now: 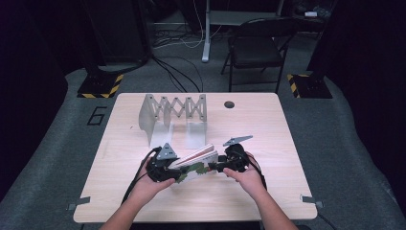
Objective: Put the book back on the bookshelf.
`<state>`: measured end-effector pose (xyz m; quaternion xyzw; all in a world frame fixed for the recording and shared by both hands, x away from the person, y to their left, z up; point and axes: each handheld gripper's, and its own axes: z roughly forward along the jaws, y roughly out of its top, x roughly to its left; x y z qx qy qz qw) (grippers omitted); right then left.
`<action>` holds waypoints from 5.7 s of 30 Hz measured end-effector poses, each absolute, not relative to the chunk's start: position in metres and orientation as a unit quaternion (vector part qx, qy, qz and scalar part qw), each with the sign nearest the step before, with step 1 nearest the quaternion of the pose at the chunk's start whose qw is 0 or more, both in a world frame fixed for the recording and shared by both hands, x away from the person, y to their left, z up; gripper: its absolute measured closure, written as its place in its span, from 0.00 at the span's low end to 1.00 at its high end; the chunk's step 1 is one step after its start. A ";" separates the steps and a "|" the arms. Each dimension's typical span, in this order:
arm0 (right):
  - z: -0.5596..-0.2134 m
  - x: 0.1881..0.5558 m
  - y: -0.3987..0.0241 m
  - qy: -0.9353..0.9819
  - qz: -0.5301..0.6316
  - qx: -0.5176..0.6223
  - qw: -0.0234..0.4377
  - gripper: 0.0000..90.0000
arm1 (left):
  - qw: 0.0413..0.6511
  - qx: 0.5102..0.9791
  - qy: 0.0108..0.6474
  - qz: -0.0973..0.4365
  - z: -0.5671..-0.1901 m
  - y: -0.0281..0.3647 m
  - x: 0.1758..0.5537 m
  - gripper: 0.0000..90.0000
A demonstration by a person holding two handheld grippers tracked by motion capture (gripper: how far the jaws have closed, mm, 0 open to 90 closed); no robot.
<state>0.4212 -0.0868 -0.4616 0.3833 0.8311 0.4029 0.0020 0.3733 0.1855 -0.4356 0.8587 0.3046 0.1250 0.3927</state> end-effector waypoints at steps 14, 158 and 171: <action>-0.462 0.424 -0.089 0.824 0.406 0.394 0.016 0.51 | 0.380 0.867 0.300 0.121 -0.433 0.174 0.364 0.80; -0.465 0.425 -0.102 0.822 0.400 0.404 0.018 0.50 | 0.374 0.861 0.319 0.128 -0.415 0.168 0.373 0.84; -0.465 0.426 -0.104 0.822 0.402 0.404 0.019 0.50 | 0.385 0.847 0.339 0.141 -0.394 0.183 0.377 0.84</action>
